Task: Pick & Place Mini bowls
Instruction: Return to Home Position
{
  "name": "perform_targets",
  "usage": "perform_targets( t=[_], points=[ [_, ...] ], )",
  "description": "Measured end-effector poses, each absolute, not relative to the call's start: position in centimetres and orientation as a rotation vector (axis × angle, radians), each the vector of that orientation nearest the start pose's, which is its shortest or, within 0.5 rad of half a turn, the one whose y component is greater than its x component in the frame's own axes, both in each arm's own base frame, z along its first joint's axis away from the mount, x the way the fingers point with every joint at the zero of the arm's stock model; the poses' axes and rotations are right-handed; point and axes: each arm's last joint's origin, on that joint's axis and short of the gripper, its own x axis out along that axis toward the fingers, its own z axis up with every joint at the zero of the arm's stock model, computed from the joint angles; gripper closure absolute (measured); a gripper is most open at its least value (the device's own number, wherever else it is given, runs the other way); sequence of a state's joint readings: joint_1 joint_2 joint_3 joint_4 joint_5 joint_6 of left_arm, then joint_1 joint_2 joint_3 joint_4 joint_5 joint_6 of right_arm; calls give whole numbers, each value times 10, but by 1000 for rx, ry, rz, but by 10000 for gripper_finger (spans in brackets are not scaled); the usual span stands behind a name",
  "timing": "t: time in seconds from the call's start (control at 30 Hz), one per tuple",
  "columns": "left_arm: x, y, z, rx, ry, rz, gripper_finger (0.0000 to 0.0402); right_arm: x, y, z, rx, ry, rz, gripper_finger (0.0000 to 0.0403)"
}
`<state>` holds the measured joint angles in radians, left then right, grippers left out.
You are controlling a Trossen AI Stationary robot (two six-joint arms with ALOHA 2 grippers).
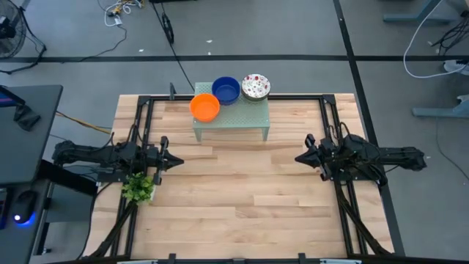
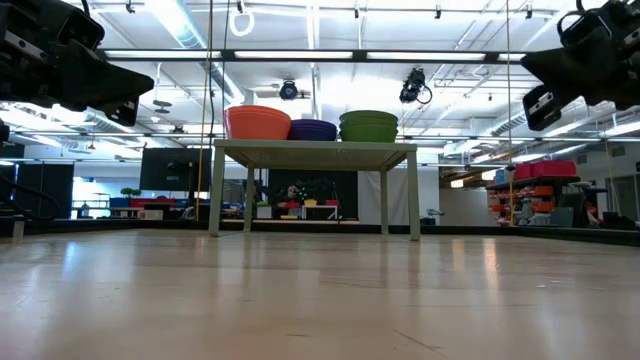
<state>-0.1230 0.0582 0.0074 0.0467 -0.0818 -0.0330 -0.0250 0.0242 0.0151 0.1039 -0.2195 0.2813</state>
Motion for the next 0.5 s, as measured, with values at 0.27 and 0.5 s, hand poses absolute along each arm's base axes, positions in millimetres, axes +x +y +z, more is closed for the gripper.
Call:
perform_targets(
  t=[0.27,0.5],
  points=[
    [100,-10,166,-33,4,-41,376,96,1,171,252,-27,71,401],
    [100,-10,166,-34,4,-41,376,97,5,170,207,-20,44,401]
  ],
)
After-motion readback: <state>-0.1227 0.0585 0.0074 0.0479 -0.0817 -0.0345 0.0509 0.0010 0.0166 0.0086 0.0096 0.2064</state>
